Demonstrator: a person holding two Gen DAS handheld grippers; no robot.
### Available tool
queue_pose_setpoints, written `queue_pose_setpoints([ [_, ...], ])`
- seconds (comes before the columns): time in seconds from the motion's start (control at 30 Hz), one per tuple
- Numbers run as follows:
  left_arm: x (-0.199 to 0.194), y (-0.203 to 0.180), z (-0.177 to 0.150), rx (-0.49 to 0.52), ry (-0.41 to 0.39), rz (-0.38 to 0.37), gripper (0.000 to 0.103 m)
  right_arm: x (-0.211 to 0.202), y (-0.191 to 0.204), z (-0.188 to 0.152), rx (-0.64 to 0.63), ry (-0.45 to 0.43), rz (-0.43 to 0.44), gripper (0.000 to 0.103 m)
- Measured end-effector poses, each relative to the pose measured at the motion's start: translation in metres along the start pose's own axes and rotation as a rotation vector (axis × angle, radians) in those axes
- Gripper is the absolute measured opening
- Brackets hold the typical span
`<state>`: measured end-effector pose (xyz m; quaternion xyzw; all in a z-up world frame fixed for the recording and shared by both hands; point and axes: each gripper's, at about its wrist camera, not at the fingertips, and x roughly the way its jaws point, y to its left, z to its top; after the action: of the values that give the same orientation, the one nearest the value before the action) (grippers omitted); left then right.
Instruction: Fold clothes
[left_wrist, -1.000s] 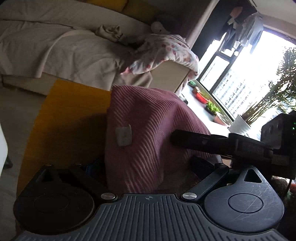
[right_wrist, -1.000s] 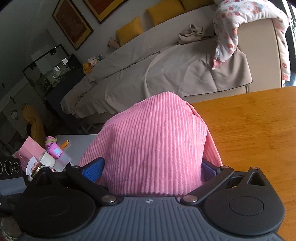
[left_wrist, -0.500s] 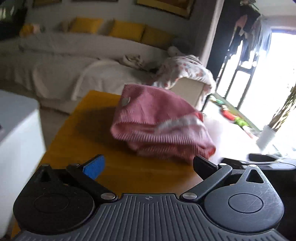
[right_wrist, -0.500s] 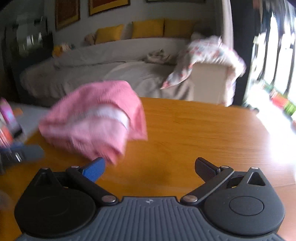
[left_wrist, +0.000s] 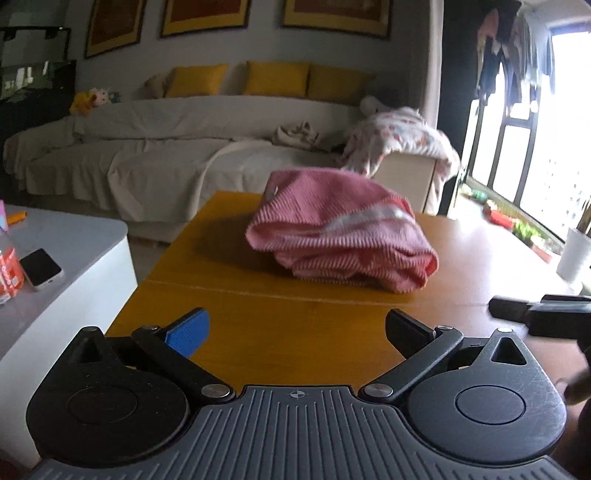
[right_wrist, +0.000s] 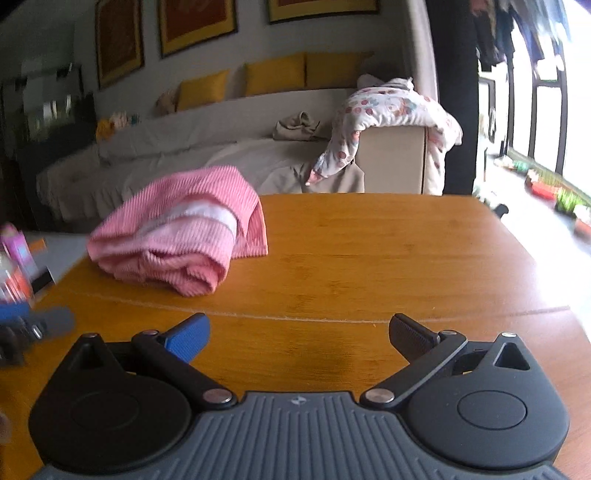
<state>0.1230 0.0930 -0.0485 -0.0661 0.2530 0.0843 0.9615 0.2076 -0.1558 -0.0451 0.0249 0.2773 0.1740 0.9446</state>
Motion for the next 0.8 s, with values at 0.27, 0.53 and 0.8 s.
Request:
queue_pose_setpoints([
  [0.27, 0.011, 0.005, -0.001, -0.032, 0.061, 0.006, 0.103, 0.001, 0.008, -0.001, -0.028, 0.006, 0.003, 0.103],
  [0.53, 0.009, 0.006, -0.004, -0.050, 0.074, 0.000, 0.103, 0.001, 0.003, 0.000, -0.010, 0.010, 0.027, 0.103],
  [0.8, 0.011, 0.008, -0.004, -0.068, 0.095, -0.006, 0.103, 0.002, 0.001, -0.001, 0.010, 0.022, 0.040, 0.103],
])
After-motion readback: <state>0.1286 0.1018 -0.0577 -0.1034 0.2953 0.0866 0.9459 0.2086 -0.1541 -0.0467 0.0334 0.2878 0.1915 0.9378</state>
